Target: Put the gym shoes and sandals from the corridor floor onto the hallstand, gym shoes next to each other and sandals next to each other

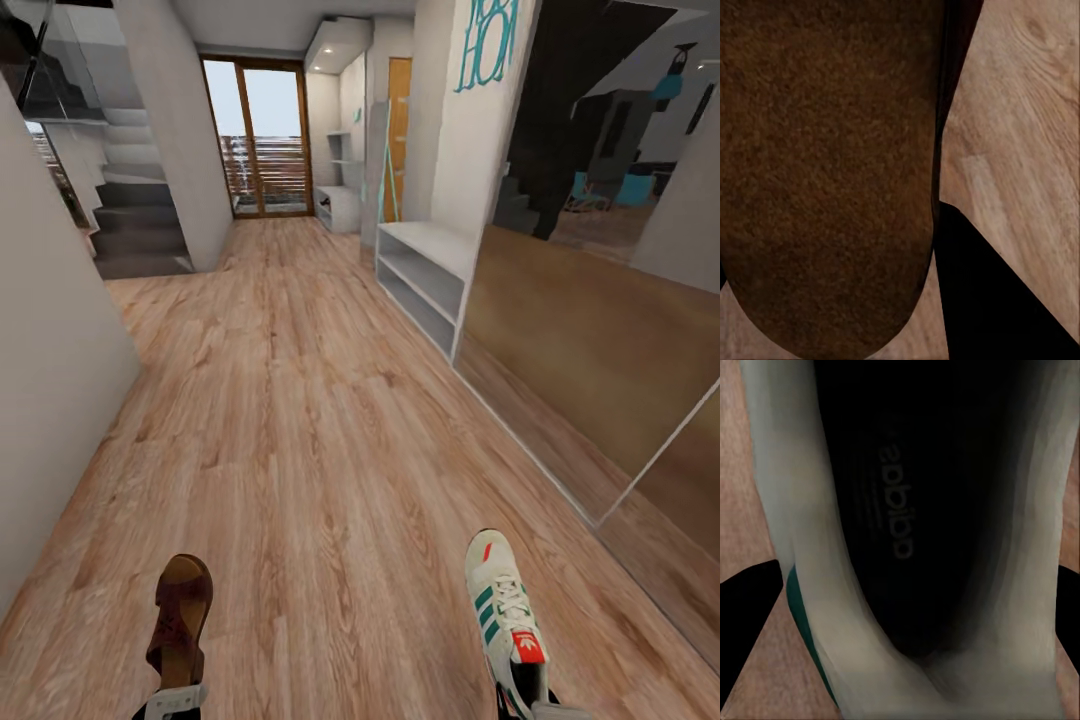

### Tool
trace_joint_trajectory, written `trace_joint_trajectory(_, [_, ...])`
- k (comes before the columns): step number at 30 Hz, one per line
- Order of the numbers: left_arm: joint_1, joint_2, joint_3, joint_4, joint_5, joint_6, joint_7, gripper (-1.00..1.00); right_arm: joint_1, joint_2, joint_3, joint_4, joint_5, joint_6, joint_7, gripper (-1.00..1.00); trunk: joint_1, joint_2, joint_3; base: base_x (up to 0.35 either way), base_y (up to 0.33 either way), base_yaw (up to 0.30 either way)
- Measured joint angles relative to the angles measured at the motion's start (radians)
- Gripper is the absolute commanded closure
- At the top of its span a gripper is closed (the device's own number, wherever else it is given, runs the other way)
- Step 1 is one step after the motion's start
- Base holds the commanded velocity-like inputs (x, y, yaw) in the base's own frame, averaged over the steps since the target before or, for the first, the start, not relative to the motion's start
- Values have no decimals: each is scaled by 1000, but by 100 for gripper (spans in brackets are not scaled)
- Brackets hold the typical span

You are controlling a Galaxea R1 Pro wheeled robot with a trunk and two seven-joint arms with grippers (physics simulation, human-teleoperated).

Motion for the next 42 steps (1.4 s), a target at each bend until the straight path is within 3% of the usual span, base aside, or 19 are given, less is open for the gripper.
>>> trace_joint_trajectory(29, [0, 0, 1, 0, 0, 0, 0, 100, 0, 0, 0, -1, 0, 0, 0, 100, 0, 0, 22, 339, 0, 255])
trace_joint_trajectory(42, [0, 0, 1, 1, 0, 0, 0, 100, 0, 0, 0, -1, 0, 0, 0, 100, 0, 0, 34, 338, 0, 119])
